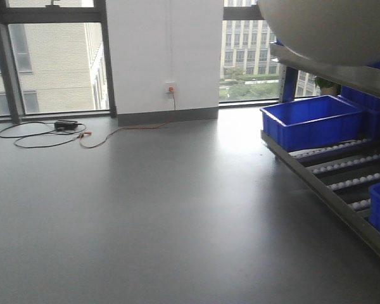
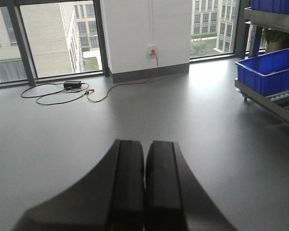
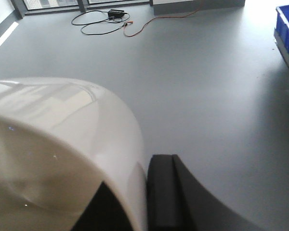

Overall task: Move white bin to right shelf second layer
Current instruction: 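Turn the base toward the roller shelf rack holding blue crates, then drive up to the rack and face its second roller layer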

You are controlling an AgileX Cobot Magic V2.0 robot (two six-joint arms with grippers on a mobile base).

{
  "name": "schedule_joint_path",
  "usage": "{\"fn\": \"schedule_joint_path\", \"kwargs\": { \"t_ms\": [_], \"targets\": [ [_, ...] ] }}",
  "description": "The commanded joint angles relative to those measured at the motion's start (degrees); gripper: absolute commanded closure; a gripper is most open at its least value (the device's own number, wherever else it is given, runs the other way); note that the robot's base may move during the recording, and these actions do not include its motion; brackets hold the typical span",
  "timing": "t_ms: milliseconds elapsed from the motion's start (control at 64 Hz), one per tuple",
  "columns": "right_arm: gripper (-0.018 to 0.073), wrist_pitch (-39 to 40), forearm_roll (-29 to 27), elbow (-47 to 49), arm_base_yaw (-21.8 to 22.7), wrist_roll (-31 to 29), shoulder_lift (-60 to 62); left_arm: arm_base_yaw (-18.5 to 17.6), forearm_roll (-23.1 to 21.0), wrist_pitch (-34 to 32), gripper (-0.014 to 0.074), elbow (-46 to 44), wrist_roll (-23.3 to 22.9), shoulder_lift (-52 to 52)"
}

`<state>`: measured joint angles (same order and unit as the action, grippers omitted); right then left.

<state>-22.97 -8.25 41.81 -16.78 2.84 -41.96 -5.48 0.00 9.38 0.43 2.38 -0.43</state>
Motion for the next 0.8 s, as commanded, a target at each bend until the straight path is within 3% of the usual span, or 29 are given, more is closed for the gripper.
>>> {"fn": "schedule_joint_path", "kwargs": {
  "t_ms": [0,781],
  "targets": [
    [0.0503,6.0,-0.4,1.9,0.4,-0.2,0.6,-0.3,0.0,-4.9,0.0512,2.1,-0.2,-0.8],
    [0.0503,6.0,-0.4,1.9,0.4,-0.2,0.6,-0.3,0.0,-4.9,0.0512,2.1,-0.2,-0.8]
  ]
}}
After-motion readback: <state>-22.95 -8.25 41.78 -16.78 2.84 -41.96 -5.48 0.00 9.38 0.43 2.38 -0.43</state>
